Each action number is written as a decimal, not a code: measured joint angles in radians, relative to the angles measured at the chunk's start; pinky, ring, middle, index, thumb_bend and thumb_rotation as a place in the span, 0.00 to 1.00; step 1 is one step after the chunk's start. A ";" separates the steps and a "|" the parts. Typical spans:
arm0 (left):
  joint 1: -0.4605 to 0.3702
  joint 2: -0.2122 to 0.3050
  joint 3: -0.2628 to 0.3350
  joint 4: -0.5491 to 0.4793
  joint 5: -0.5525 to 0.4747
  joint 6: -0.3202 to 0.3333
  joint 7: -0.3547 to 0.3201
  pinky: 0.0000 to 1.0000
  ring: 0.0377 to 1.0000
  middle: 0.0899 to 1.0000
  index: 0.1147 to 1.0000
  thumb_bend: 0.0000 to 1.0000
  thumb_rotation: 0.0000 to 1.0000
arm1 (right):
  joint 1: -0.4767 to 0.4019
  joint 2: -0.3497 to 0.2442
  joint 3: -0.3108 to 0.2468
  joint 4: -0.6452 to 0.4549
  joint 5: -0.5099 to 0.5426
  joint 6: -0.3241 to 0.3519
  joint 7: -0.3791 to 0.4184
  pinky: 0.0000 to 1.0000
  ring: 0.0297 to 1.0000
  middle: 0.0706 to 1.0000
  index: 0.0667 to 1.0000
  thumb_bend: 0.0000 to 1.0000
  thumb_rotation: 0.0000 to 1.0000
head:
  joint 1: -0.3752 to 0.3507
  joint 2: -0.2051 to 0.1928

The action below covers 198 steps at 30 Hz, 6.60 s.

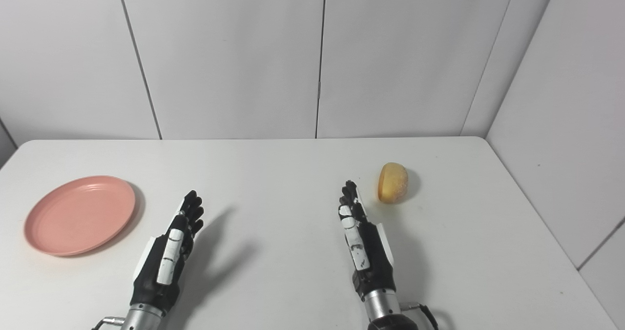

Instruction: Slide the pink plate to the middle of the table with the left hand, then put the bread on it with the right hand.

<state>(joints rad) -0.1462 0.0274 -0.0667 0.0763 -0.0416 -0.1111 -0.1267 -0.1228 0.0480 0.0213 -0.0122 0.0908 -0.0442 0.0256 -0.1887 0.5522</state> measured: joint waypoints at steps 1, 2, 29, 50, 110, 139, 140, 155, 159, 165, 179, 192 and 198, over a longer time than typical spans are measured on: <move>0.000 0.000 0.000 0.000 -0.002 0.000 0.000 1.00 1.00 1.00 1.00 0.69 1.00 | 0.000 -0.002 0.000 0.001 0.000 0.000 0.000 1.00 1.00 1.00 1.00 0.53 0.93 | 0.000 0.000; 0.000 -0.001 0.001 0.000 -0.003 0.000 0.000 1.00 1.00 1.00 1.00 0.69 1.00 | 0.000 -0.004 0.000 0.002 0.000 0.000 0.000 1.00 1.00 1.00 1.00 0.53 0.93 | 0.000 0.000; 0.000 -0.012 0.023 0.001 -0.036 -0.012 -0.002 1.00 1.00 1.00 1.00 0.67 1.00 | 0.001 -0.026 0.022 0.012 -0.029 0.058 0.021 1.00 1.00 1.00 1.00 0.62 0.91 | 0.005 0.002; -0.001 -0.008 0.018 0.000 -0.042 0.019 -0.003 1.00 1.00 1.00 1.00 0.67 1.00 | 0.003 -0.026 0.021 0.012 -0.032 0.069 0.020 1.00 1.00 1.00 1.00 0.64 0.91 | 0.002 0.003; -0.025 -0.112 -0.030 0.079 0.105 -0.065 0.089 1.00 1.00 1.00 1.00 0.68 1.00 | 0.038 -0.122 -0.042 0.060 0.088 -0.012 0.138 1.00 1.00 1.00 1.00 0.53 0.93 | 0.430 -0.149; -0.050 -0.063 0.064 -0.033 0.046 0.052 0.134 0.95 0.93 0.94 0.93 0.71 1.00 | 0.026 -0.116 -0.048 0.066 0.085 -0.024 0.134 1.00 1.00 1.00 1.00 0.49 0.93 | 0.451 -0.178; -0.054 -0.063 0.068 -0.036 0.048 0.056 0.139 0.95 0.93 0.93 0.92 0.71 1.00 | 0.026 -0.116 -0.048 0.066 0.085 -0.024 0.134 1.00 1.00 1.00 1.00 0.49 0.93 | 0.451 -0.178; -0.115 0.002 0.141 -0.133 0.106 0.131 0.184 0.84 0.85 0.86 0.86 0.79 1.00 | 0.024 -0.116 -0.050 0.068 0.088 -0.035 0.133 1.00 1.00 1.00 1.00 0.46 0.92 | 0.474 -0.187; -0.125 0.028 0.175 -0.133 0.106 0.131 0.198 0.84 0.84 0.84 0.83 0.79 1.00 | 0.024 -0.117 -0.050 0.067 0.089 -0.035 0.134 1.00 1.00 1.00 1.00 0.46 0.92 | 0.477 -0.187; -0.160 0.085 0.213 -0.100 0.110 0.124 0.209 0.84 0.84 0.85 0.84 0.80 1.00 | 0.027 -0.119 -0.050 0.065 0.088 -0.035 0.135 1.00 1.00 1.00 1.00 0.44 0.94 | 0.485 -0.186; -0.219 0.154 0.281 0.089 0.150 0.012 0.316 0.85 0.86 0.86 0.86 0.79 1.00 | 0.044 -0.127 -0.048 0.048 0.087 -0.035 0.137 1.00 1.00 1.00 1.00 0.41 0.98 | 0.511 -0.186; -0.244 0.218 0.361 0.175 0.129 -0.024 0.362 0.82 0.84 0.84 0.84 0.80 1.00 | 0.044 -0.129 -0.049 0.048 0.096 -0.035 0.143 1.00 1.00 1.00 1.00 0.41 0.98 | 0.523 -0.193; -0.273 0.260 0.373 0.245 0.105 -0.028 0.362 0.83 0.84 0.84 0.84 0.79 1.00 | 0.048 -0.130 -0.048 0.039 0.099 -0.035 0.149 1.00 1.00 1.00 1.00 0.38 0.97 | 0.534 -0.195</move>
<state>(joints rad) -0.4196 0.2871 0.3060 0.3212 0.0630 -0.1390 0.2354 -0.0753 -0.0817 -0.0264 0.0273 0.1895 -0.0792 0.1741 0.3451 0.3574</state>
